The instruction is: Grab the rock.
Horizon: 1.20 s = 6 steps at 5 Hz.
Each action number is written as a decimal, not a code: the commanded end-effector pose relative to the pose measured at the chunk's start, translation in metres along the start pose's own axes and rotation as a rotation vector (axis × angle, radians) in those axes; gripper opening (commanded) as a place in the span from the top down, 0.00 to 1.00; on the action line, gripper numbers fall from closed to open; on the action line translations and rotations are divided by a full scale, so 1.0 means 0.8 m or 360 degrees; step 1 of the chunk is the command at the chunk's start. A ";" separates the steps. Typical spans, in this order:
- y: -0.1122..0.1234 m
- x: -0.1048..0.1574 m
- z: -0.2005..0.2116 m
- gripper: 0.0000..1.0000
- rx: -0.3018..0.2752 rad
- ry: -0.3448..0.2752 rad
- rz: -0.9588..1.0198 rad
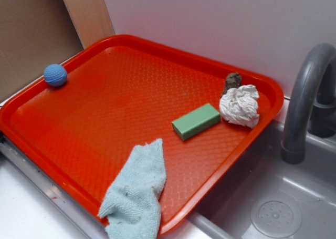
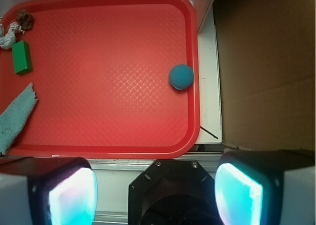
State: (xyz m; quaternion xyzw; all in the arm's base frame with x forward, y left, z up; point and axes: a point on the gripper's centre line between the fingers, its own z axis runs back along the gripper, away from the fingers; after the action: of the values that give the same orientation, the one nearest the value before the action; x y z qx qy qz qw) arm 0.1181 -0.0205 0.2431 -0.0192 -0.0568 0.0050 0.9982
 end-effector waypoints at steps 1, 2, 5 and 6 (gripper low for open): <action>0.000 0.000 0.000 0.00 0.0000 0.0000 0.0000; -0.042 0.022 -0.018 0.00 -0.0067 -0.0050 -0.0010; -0.169 0.145 -0.085 0.00 -0.0026 -0.0148 0.0217; -0.214 0.171 -0.120 0.00 -0.0124 -0.0182 0.0273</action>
State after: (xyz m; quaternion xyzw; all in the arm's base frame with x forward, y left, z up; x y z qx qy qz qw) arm 0.2618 -0.1896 0.1457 -0.0382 -0.0839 0.0907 0.9916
